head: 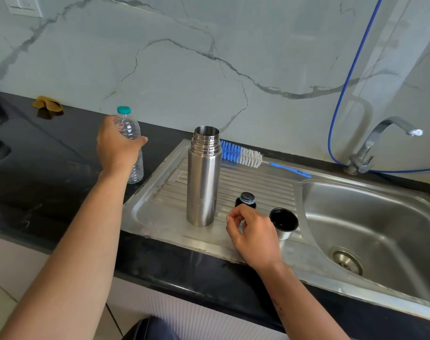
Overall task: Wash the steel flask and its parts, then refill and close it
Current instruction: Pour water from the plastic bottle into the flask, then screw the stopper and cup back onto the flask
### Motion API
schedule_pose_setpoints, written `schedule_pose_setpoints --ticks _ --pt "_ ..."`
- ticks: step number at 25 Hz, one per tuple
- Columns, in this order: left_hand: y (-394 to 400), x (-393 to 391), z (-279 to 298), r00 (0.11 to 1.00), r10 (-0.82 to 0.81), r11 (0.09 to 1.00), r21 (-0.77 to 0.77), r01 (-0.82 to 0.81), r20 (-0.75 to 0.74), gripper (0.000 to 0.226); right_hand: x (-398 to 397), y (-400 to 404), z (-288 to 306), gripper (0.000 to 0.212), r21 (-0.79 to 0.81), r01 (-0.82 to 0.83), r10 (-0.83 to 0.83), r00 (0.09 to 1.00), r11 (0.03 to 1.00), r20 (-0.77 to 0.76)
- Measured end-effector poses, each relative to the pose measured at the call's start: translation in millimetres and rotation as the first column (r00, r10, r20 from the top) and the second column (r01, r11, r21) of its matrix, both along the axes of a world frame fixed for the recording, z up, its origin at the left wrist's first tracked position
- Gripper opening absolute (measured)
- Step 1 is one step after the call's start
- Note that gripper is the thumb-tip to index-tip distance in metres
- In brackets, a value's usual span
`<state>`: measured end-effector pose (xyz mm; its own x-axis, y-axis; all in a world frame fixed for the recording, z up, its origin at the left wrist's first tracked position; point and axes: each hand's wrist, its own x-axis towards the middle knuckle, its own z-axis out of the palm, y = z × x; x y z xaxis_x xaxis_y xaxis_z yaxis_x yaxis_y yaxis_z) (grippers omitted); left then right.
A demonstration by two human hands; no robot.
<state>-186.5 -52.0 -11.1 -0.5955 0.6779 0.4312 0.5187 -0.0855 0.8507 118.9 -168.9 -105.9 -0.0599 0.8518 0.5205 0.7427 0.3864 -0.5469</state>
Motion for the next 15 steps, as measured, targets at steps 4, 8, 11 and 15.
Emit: schedule_pose_setpoints --ticks 4,8,11,15 --pt "0.5 3.7 -1.1 1.000 -0.020 1.000 -0.020 0.020 0.016 0.073 0.1 -0.7 1.0 0.008 -0.015 0.023 -0.023 1.000 1.000 0.001" --pt "-3.4 5.1 -0.3 0.999 -0.018 1.000 -0.001 0.018 0.033 0.069 -0.8 -2.6 2.4 0.007 -0.021 0.036 -0.036 0.999 0.999 0.010" --pt "-2.9 2.9 0.0 0.999 -0.019 1.000 -0.007 0.019 0.037 0.071 -0.5 -3.0 3.0 0.006 -0.027 0.044 -0.043 0.999 0.999 0.008" --pt "-2.0 -3.0 -4.3 0.998 -0.045 0.999 -0.007 0.045 0.053 0.076 -0.8 -3.0 3.5 0.006 -0.028 0.050 -0.050 0.999 0.998 0.010"
